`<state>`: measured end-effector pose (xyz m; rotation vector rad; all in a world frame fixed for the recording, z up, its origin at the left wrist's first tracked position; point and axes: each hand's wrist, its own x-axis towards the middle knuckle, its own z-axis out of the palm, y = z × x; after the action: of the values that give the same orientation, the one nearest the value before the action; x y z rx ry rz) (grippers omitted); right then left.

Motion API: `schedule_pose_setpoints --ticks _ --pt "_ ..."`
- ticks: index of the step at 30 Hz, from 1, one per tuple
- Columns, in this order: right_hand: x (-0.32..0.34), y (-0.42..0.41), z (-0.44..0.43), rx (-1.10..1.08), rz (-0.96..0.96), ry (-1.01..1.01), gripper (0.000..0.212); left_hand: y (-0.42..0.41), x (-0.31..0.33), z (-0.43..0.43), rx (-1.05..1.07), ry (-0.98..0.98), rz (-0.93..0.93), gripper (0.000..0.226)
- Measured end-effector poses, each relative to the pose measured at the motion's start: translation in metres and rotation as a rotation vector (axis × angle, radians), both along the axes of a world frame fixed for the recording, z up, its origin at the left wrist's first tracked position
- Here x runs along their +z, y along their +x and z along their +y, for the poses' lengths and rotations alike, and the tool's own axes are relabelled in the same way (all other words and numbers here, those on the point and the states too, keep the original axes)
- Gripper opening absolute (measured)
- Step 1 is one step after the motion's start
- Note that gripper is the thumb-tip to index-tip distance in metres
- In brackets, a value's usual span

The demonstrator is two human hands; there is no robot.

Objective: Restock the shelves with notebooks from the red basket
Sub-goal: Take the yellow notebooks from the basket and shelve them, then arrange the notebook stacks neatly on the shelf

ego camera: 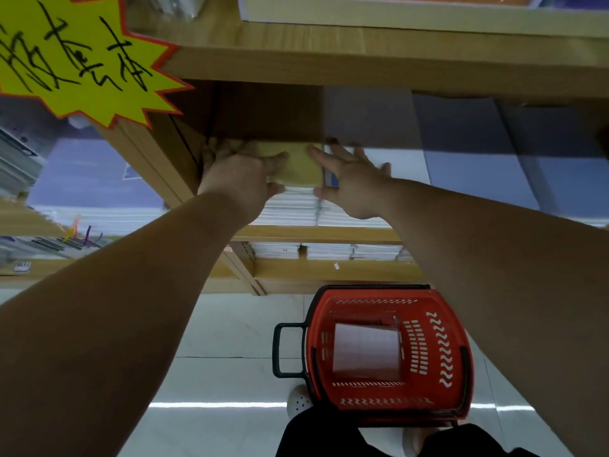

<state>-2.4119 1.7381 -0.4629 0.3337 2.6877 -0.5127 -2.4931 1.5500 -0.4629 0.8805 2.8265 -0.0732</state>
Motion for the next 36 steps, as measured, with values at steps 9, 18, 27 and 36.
schedule_pose_setpoints --ticks 9,18,27,36 --pt "-0.013 0.067 0.019 0.118 0.042 0.135 0.085 0.062 -0.013 -0.001 0.047 0.022 0.109 0.073" --pt "-0.052 0.166 0.077 0.528 0.334 0.136 0.071 0.199 -0.079 0.032 0.322 0.322 0.067 0.073" --pt "-0.119 0.205 0.177 0.84 0.015 0.011 0.069 0.344 -0.14 0.126 0.809 0.185 -0.197 0.078" --pt "-0.158 0.245 0.161 1.008 -0.158 0.123 0.072 0.453 -0.172 0.133 1.037 0.19 -0.331 0.079"
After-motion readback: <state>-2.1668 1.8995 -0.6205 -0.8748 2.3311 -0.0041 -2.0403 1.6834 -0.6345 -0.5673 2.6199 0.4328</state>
